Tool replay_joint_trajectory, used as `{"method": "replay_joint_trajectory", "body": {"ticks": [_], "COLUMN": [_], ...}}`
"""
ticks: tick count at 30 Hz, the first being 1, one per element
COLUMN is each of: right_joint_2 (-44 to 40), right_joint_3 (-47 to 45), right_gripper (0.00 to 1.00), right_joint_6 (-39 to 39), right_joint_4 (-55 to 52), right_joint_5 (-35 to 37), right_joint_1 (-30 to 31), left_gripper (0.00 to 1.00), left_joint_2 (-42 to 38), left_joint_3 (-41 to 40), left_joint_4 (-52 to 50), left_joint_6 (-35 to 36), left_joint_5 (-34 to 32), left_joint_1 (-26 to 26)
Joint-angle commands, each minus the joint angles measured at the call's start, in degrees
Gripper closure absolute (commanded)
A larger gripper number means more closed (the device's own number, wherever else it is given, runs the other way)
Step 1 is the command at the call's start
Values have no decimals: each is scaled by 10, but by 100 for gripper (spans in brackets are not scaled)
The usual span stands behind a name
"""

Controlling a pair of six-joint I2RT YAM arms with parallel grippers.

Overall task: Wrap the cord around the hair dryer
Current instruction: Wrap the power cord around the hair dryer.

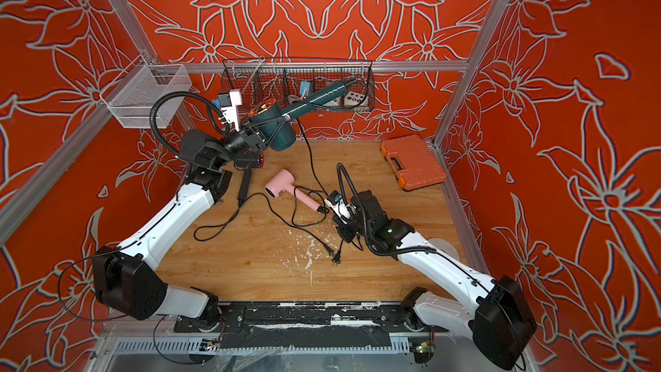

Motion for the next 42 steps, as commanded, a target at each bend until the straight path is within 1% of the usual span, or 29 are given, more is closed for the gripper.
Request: {"method": "replay_joint_trajectory", "body": {"ticks": [1,6,9,15,18,22,25,29,35,38,42], "right_joint_2": [16,30,27,10,8,7,9,21,42,56,80], "right_joint_3": [2,16,41,137,202,298,360,433,508,543,581], "right_gripper": [100,100,100,100,100,100,100,100,100,100,100], "right_joint_6": [-17,-25,-34,-63,-82,-112,-137,-172,-230,-263,-308], "right_joint_4": [-23,-37,-68,-181,-249,-340,-388,-432,-447,-449,-438], "right_joint_5": [29,44,64,98,112,141,154,186,245,271,310], "right_joint_1": [17,37,54,92,105,118,120,121,120,121,119], "left_gripper": [100,100,100,100,100,100,100,100,100,100,100], "left_joint_2": [-4,3,2,0,10,18,26,33,13,10,7], "left_joint_3": [22,20,20,29,45,56,58,46,11,5,-7], "left_joint_4": [76,81,47,-112,-217,-320,-380,-430,-486,-533,-575], "left_joint_6": [-20,-24,4,116,175,246,281,312,352,392,426], "left_joint_5": [-19,-25,-25,-47,-68,-92,-101,-94,-82,-83,-83], "left_joint_1": [6,11,12,12,12,12,12,8,-19,-47,-84]}}
